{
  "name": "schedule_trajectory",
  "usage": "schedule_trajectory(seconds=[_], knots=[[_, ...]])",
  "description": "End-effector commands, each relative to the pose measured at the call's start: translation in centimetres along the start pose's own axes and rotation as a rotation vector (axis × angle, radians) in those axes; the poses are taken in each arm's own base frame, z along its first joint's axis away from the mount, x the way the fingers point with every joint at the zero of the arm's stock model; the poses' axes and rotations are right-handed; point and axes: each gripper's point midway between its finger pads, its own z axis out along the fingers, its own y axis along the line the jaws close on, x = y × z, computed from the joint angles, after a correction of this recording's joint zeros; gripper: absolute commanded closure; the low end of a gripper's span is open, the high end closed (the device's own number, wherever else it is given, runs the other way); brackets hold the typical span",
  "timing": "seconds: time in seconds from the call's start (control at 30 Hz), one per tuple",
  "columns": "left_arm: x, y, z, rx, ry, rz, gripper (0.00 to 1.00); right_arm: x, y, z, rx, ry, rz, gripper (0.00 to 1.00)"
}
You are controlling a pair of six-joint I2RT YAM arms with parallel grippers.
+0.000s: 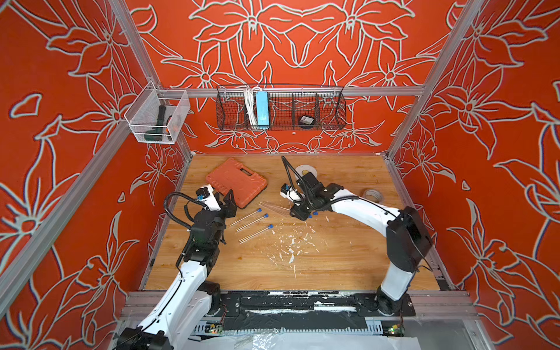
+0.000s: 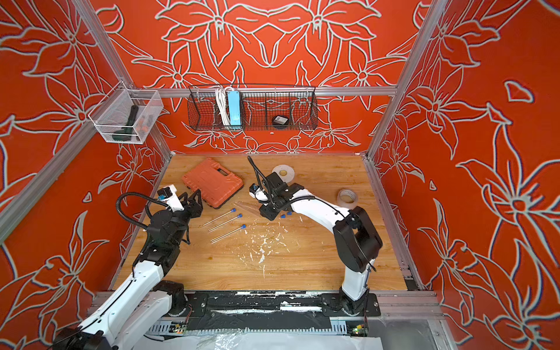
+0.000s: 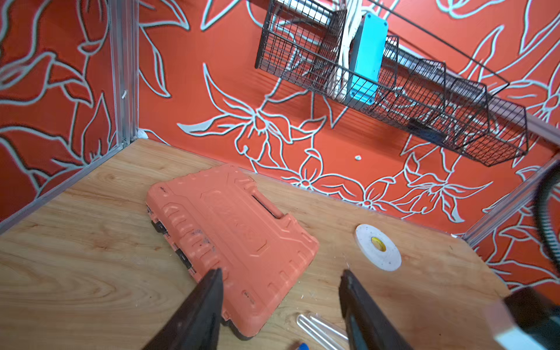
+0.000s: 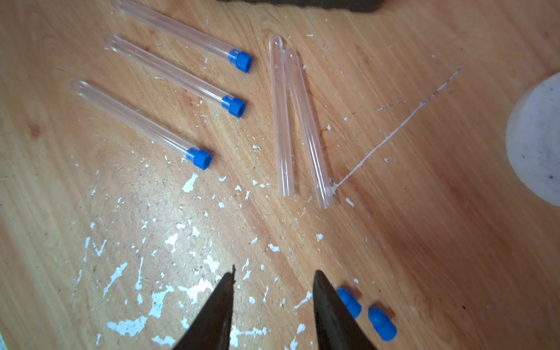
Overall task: Insert stoppers into test tubes
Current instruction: Pick up the test tube at the center of the board.
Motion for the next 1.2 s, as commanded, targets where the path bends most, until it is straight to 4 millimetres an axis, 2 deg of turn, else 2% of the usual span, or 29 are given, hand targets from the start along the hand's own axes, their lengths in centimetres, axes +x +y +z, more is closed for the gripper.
schedule_trajectory(seconds=[0.0,0.2,0.5,1.17], knots=[[-2.4,0.0,-0.4,-0.012,-0.088,-0.059,0.43,-0.1,0.6,1.5,-0.017,0.065,-0.076,0.59],[-2.4,-0.2,-0.4,-0.002,-0.093,-0.049,0.43,-0.8,0.5,3.9,-0.024,0.120,-0.093,0.63],[-2.3,-0.1,-0.4,-0.001,-0.094,-0.052,0.43,-0.9,-0.2,6.3,-0.005,0.180,-0.096,0.68],[-2.4,-0.1,-0.4,0.000,-0.100,-0.044,0.44,-0.4,-0.8,9.5,0.009,0.249,-0.091,0.71]])
